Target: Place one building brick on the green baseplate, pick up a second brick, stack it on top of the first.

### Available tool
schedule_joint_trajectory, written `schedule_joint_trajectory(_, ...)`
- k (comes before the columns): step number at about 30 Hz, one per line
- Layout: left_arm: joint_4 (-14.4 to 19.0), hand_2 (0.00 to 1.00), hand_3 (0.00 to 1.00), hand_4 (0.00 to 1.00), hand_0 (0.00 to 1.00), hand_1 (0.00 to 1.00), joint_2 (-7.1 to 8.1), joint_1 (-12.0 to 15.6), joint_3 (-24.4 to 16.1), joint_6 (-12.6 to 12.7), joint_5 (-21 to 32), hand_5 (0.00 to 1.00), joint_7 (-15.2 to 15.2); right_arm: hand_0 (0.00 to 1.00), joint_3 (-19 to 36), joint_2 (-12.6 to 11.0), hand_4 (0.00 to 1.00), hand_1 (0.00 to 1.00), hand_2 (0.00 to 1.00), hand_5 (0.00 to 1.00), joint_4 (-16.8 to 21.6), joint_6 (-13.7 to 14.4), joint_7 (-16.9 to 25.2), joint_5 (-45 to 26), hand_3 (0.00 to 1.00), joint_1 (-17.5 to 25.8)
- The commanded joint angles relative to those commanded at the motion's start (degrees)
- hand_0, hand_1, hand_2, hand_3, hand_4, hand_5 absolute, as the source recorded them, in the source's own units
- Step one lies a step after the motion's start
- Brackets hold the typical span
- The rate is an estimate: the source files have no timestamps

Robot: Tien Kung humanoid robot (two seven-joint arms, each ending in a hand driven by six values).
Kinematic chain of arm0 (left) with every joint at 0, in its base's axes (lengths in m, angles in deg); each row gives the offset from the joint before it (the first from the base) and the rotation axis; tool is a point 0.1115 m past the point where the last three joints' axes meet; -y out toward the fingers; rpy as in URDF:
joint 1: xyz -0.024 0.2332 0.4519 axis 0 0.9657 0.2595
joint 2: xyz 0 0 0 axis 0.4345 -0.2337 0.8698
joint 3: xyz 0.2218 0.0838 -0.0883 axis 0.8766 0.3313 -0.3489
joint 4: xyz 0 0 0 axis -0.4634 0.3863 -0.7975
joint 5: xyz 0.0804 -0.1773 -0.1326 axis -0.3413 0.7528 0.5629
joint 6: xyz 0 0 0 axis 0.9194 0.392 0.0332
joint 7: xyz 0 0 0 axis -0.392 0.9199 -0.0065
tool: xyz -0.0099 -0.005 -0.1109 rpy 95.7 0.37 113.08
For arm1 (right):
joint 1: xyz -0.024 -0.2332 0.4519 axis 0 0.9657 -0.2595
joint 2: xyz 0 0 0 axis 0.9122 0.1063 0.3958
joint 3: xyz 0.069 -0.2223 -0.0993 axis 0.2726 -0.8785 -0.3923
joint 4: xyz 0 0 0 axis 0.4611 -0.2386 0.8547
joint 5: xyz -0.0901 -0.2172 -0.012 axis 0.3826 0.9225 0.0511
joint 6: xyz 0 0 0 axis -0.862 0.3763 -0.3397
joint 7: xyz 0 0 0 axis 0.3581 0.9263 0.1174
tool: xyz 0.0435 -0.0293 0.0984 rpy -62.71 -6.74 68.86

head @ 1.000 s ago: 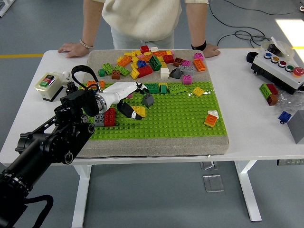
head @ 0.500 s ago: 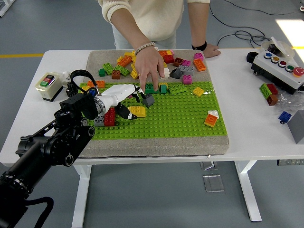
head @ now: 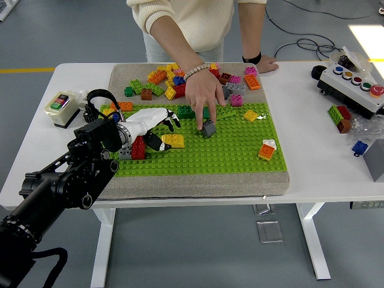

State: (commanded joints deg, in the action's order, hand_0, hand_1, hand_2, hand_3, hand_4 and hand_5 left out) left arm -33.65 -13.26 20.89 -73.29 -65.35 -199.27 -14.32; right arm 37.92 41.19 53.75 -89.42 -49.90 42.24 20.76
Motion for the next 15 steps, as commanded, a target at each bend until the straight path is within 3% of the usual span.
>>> schedule_joint_trajectory(15, -1.7, 0.6, 0.669, 0.857, 0.777, 0.712, 0.0, -0.5, 0.2, -0.3, 0.5, 0.002, 0.0, 0.761, 0.2, 0.0, 0.998, 0.689, 0.734, 0.507, 0.0, 0.0, 0.0, 0.0, 0.754, -0.1)
